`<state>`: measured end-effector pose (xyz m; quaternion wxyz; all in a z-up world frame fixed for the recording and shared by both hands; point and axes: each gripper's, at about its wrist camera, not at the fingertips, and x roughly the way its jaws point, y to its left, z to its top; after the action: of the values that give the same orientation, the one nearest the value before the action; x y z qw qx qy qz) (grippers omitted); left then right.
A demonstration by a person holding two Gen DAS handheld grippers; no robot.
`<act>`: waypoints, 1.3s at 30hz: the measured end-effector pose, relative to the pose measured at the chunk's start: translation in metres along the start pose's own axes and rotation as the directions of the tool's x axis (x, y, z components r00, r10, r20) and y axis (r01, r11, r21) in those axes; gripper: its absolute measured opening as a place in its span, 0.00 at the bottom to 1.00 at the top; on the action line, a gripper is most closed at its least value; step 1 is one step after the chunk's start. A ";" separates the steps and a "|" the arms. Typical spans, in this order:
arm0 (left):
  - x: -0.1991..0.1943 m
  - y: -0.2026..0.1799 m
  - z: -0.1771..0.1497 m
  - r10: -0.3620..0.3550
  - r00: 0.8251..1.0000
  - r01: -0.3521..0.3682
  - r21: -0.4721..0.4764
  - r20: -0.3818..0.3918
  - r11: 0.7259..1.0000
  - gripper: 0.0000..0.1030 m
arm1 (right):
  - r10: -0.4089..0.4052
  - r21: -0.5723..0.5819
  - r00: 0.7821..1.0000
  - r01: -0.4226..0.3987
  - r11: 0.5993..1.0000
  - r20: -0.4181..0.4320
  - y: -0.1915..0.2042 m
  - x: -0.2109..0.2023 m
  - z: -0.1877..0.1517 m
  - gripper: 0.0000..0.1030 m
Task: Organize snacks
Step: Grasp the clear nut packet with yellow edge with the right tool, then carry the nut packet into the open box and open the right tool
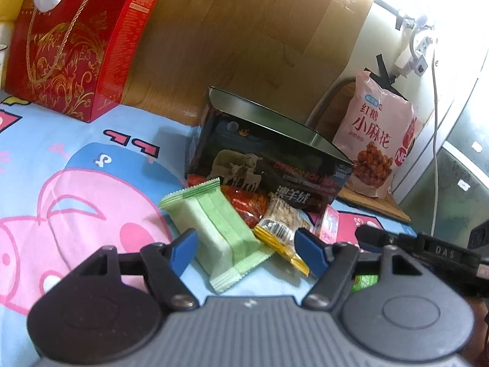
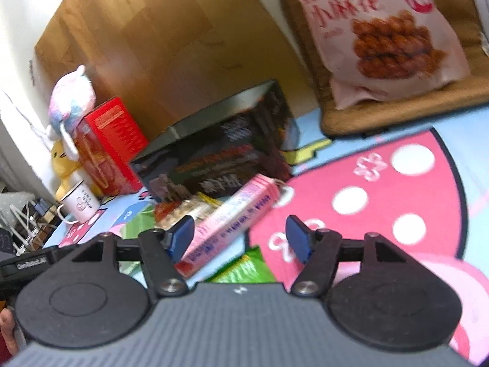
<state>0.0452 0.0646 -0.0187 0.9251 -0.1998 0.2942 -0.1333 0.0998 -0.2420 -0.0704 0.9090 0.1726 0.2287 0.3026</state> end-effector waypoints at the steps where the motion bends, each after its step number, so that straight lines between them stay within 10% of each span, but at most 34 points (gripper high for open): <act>1: 0.000 0.000 0.000 -0.003 1.000 0.003 0.000 0.000 1.000 0.67 | 0.002 -0.008 1.000 -0.002 1.000 0.000 0.002 0.002 0.003 0.66; 19: -0.004 0.000 0.001 -0.090 0.996 0.090 -0.004 -0.017 0.996 0.62 | 0.041 -0.118 0.952 -0.080 0.990 -0.302 0.027 0.102 0.038 0.55; 39: 0.009 0.010 -0.002 -0.248 0.961 0.234 -0.122 -0.121 0.965 0.49 | 0.202 -0.133 0.948 -0.240 0.962 -0.244 0.032 0.021 -0.014 0.47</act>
<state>0.0526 0.0694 -0.0294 0.8679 -0.2736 0.3365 -0.2423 0.0927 -0.2017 -0.0742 0.8479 0.0874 0.2856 0.4380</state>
